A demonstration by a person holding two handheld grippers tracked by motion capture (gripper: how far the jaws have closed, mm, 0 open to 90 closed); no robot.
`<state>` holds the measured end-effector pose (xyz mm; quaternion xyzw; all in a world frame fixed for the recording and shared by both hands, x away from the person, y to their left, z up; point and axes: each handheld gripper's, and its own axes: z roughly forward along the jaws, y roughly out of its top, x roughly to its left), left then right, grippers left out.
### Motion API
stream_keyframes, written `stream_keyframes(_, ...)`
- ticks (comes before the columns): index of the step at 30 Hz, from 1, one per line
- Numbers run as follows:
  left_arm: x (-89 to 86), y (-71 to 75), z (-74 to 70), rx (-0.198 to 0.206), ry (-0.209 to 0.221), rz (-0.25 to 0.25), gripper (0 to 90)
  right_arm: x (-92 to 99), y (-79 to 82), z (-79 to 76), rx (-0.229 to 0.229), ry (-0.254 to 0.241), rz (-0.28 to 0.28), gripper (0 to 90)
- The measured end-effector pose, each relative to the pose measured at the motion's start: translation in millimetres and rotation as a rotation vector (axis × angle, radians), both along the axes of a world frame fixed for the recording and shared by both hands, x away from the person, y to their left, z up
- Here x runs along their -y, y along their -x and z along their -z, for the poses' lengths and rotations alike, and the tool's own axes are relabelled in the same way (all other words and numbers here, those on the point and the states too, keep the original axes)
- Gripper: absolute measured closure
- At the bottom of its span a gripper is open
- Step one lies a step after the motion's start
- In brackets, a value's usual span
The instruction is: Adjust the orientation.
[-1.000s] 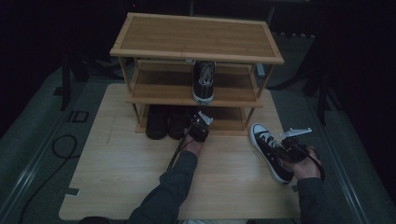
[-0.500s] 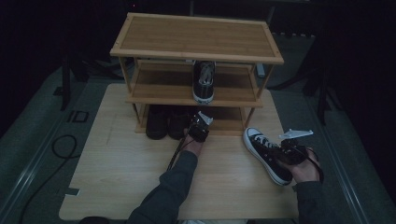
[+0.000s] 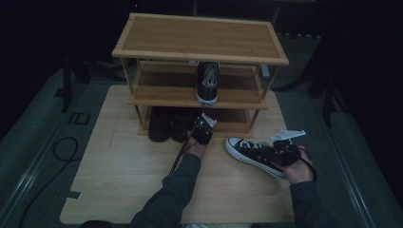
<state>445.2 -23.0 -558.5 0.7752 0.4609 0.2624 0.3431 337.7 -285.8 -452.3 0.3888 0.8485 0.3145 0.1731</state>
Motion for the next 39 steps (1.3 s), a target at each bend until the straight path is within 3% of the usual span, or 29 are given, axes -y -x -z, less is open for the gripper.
stream_keyframes(14,0.0,0.0,0.0,0.0,0.0,-0.001,90.0,-26.2,5.8,7.7,-0.02,0.002,-0.074,85.8)
stream_keyframes(24,0.0,0.0,0.0,0.0,0.0,-0.001,90.0,-35.0,8.7,6.8,-0.038,0.049,-0.09,85.2)
stream_keyframes(31,0.0,0.0,0.0,0.0,0.0,0.0,90.0,-44.9,13.5,8.2,-0.051,0.057,-0.145,83.9)
stream_keyframes(39,-0.1,0.0,-0.1,-0.001,0.0,0.0,90.0,-44.8,15.5,10.0,-0.063,0.087,-0.164,80.9)
